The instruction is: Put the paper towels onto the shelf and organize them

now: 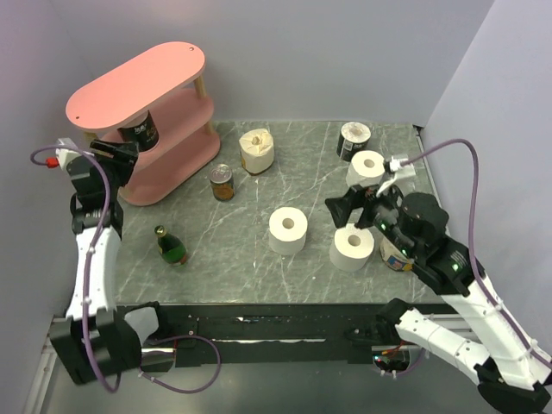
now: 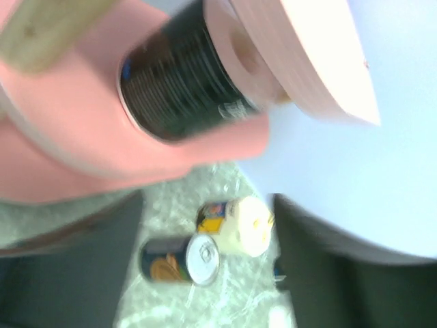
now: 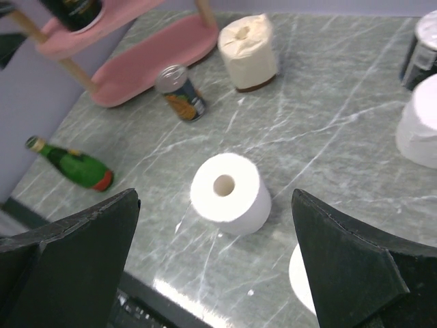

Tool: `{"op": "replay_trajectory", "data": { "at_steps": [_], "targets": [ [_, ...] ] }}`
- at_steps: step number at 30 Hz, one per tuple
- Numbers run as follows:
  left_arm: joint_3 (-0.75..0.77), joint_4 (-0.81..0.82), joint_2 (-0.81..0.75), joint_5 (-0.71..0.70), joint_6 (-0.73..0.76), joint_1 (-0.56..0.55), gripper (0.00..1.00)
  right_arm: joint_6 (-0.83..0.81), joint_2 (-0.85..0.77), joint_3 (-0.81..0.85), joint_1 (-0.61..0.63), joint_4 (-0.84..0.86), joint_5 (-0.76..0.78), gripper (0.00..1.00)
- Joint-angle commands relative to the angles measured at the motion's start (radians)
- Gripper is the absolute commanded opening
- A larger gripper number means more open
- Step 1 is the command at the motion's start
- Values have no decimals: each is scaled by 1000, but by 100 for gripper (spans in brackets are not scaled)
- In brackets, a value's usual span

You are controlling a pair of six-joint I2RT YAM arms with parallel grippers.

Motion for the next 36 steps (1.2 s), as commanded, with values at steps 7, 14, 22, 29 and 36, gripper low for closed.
{"op": "replay_trajectory", "data": {
  "at_steps": [7,14,22,29,36],
  "targets": [
    [-31,-284,-168,65,261,-210,96,-26,321,215,-273,79,32,97],
    [-28,-316,-141,105,475,-400,96,-25,615,374,-491,153,52,95],
    [-71,-300,-197,232,505,-445,96,46,1066,739,-629,100,64,95],
    [-76,-274,-202,341,502,-452,96,124,1396,1086,-710,-13,-28,90],
    [-89,-245,-246,363,502,-434,96,161,1527,1121,-743,69,-126,85]
  ]
}}
